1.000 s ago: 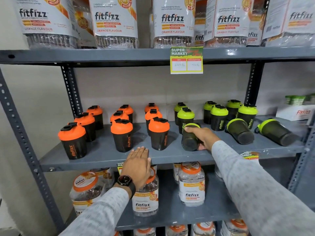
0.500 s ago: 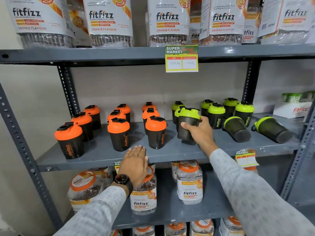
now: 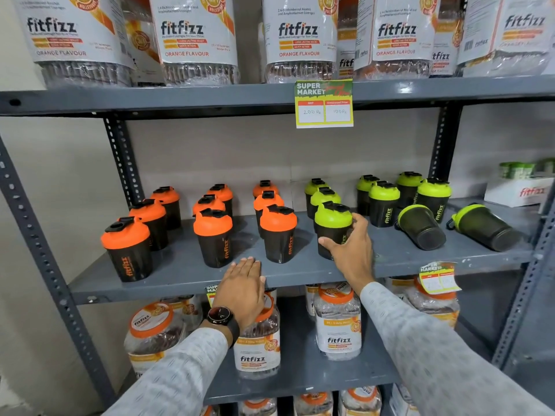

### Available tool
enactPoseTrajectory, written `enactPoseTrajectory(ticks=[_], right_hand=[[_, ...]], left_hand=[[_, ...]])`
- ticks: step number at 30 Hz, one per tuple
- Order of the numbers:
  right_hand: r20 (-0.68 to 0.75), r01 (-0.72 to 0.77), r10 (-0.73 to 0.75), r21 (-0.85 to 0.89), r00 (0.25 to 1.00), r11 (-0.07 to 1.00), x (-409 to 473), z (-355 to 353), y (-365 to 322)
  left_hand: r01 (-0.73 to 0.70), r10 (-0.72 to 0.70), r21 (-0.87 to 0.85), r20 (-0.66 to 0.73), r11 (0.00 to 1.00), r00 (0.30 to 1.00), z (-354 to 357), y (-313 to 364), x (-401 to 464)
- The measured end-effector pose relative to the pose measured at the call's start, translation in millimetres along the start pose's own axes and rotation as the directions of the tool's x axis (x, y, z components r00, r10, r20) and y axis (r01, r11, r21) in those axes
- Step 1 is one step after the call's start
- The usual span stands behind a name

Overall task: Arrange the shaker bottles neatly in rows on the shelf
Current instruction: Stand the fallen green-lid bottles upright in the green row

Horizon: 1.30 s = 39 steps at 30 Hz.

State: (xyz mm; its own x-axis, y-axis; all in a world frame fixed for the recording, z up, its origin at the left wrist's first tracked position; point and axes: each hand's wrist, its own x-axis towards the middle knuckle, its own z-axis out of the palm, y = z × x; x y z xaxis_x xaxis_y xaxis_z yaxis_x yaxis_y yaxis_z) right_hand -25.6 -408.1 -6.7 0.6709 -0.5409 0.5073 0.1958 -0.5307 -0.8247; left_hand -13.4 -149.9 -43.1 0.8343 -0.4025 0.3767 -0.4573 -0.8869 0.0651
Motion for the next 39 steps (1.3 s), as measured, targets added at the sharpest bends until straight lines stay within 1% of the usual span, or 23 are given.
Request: enactPoseTrajectory(ticks=[4, 6, 8, 10, 11, 13, 16, 19, 21, 23, 26, 28, 30, 33, 37, 39], right_hand=[[0.023, -0.016, 0.016, 0.000, 1.000, 1.000, -1.7, -0.4, 1.6], [0.036, -0.021, 0.021, -0.005, 0.999, 1.000, -1.5, -3.8, 3.9], [0.033, -0.021, 0.022, -0.004, 0.999, 1.000, -2.2, -12.0, 5.3], [0.018, 0.018, -0.018, 0.006, 1.000, 1.000, 0.2, -26.0, 7.6], [0.009, 0.049, -0.049, 0.003, 0.999, 0.999, 3.7, -35.3, 8.7], [-0.001, 0.112, -0.112, -0.008, 0.994, 0.994, 15.6, -57.7, 12.5], [-0.027, 0.183, -0.185, -0.054, 0.982, 0.982, 43.1, -98.6, 19.4], [-0.042, 0.249, -0.259, -0.160, 0.965, 0.955, 75.1, -143.0, 32.0], [-0.047, 0.253, -0.271, -0.240, 0.961, 0.937, 95.7, -170.3, 42.9], [-0.015, 0.188, -0.202, -0.306, 0.979, 0.933, 115.5, -192.1, 53.9], [0.070, 0.041, -0.014, -0.402, 0.997, 0.915, 143.9, -210.7, 71.5], [0.130, -0.083, 0.153, -0.427, 0.980, 0.900, 159.3, -216.2, 78.3], [0.190, -0.207, 0.300, -0.393, 0.935, 0.896, 169.2, -215.9, 81.2], [0.277, -0.342, 0.417, -0.282, 0.866, 0.897, 179.7, -206.7, 90.1], [0.352, -0.500, 0.530, -0.181, 0.771, 0.847, 189.3, -191.3, 104.7], [0.377, -0.561, 0.556, -0.109, 0.741, 0.821, 190.5, -187.3, 107.5]], left_hand=[[-0.017, 0.017, 0.008, 0.016, 1.000, 1.000, -0.3, -2.5, 1.4], [-0.019, 0.019, -0.029, 0.002, 0.999, 1.000, -1.6, -2.9, 0.3], [0.002, -0.012, -0.134, -0.077, 0.991, 0.997, -3.6, 1.1, -2.7], [-0.010, -0.040, -0.231, -0.208, 0.973, 0.977, -4.5, 15.9, -7.1], [-0.040, -0.033, -0.261, -0.268, 0.964, 0.963, -4.6, 28.3, -8.8], [-0.134, 0.024, -0.291, -0.353, 0.947, 0.935, -4.4, 61.2, -8.4], [-0.284, 0.158, -0.263, -0.413, 0.922, 0.897, -2.3, 123.6, 5.5], [-0.361, 0.253, -0.221, -0.401, 0.906, 0.881, 4.5, 189.7, 30.1], [-0.348, 0.266, -0.219, -0.331, 0.912, 0.905, 12.1, 225.7, 50.1], [-0.280, 0.234, -0.224, -0.212, 0.933, 0.949, 20.6, 251.2, 71.5], [-0.171, 0.166, -0.152, -0.047, 0.973, 0.985, 33.3, 274.1, 97.2], [-0.100, 0.103, -0.084, 0.024, 0.991, 0.994, 39.7, 280.7, 110.4], [-0.037, 0.041, -0.047, 0.077, 0.998, 0.996, 45.3, 281.5, 119.2], [0.012, -0.009, -0.023, 0.113, 1.000, 0.994, 52.0, 280.2, 124.1], [0.018, -0.015, -0.030, 0.079, 0.999, 0.997, 58.9, 278.5, 121.0], [0.016, -0.013, -0.034, 0.068, 0.999, 0.998, 59.9, 278.2, 119.7]])
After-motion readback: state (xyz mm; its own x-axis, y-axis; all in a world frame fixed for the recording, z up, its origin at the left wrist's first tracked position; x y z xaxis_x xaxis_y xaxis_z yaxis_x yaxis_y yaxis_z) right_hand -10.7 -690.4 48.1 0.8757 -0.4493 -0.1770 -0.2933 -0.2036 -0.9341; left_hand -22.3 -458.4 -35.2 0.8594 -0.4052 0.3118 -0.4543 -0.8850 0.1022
